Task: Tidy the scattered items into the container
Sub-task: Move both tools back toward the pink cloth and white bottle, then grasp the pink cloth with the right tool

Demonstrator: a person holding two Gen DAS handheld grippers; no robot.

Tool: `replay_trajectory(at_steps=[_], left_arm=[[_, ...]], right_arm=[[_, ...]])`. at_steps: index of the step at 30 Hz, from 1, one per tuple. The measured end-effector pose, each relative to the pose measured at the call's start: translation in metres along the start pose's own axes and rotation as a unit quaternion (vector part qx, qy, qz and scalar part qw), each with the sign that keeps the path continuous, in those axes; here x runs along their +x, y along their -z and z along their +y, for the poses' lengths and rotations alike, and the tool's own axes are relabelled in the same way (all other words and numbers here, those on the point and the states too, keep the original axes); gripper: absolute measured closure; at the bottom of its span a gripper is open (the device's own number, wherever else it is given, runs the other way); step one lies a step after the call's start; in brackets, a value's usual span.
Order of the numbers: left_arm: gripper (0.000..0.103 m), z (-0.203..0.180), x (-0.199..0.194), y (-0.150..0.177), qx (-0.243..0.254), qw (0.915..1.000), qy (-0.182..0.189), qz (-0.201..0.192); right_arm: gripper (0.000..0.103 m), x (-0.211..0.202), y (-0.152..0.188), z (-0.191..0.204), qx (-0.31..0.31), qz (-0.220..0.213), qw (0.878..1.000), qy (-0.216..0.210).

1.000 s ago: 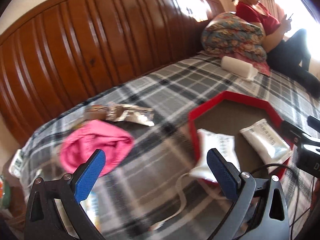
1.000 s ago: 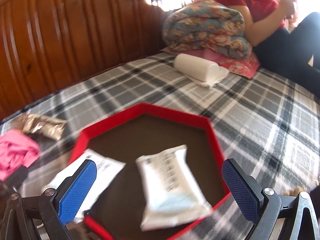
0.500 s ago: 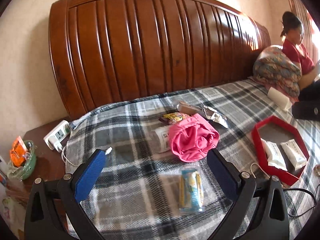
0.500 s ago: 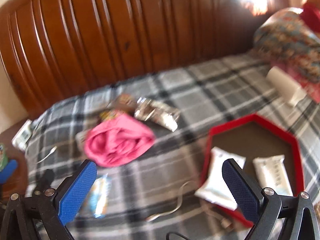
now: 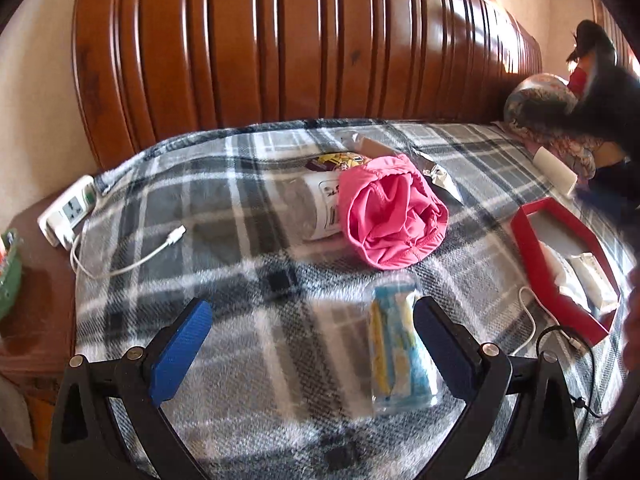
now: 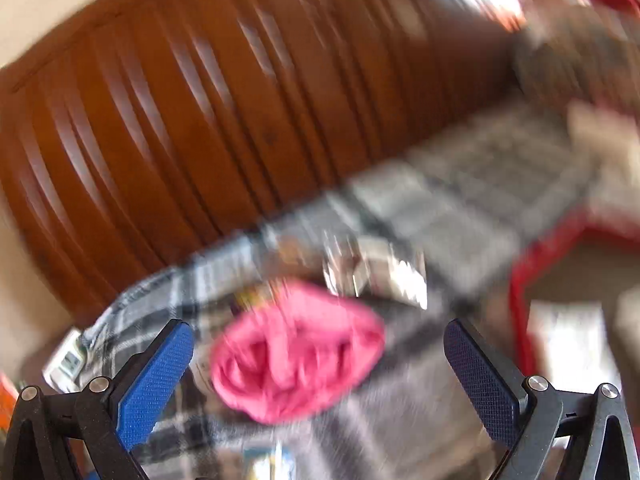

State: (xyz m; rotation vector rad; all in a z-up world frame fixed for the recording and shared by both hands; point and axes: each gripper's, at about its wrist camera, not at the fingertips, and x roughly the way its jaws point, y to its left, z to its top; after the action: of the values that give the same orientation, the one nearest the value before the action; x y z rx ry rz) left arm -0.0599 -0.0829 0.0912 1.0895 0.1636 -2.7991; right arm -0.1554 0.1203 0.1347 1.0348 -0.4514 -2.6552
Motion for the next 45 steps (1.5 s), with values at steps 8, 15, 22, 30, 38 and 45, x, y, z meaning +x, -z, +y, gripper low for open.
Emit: replay_trajectory(at_steps=[8, 15, 22, 30, 38, 45], left_arm=[[0.0, 0.041, 0.001, -0.001, -0.026, 0.9994, -0.008, -0.022], [0.0, 0.068, 0.031, 0.0, -0.055, 0.9975, -0.037, 0.024], [0.0, 0.096, 0.047, -0.004, -0.109, 0.9919, -0.053, 0.037], [0.0, 0.115, 0.066, -0.001, -0.159, 0.9821, -0.05, 0.087], [0.0, 0.094, 0.064, -0.026, -0.115, 0.9924, -0.016, 0.038], [0.0, 0.05, 0.073, -0.075, 0.021, 0.994, 0.077, -0.074]], right_arm=[[0.0, 0.092, 0.009, 0.034, -0.102, 0.109, 0.989, -0.021], [0.0, 0.119, -0.003, 0.043, -0.064, 0.133, 0.986, -0.074], [0.0, 0.155, -0.01, 0.03, -0.001, 0.157, 0.986, -0.058], [0.048, 0.168, -0.009, 0.002, 0.098, 0.149, 0.975, -0.134], [0.088, 0.134, -0.023, 0.004, 0.04, 0.099, 0.988, -0.114], [0.088, 0.077, -0.039, 0.006, -0.02, 0.06, 0.994, -0.086]])
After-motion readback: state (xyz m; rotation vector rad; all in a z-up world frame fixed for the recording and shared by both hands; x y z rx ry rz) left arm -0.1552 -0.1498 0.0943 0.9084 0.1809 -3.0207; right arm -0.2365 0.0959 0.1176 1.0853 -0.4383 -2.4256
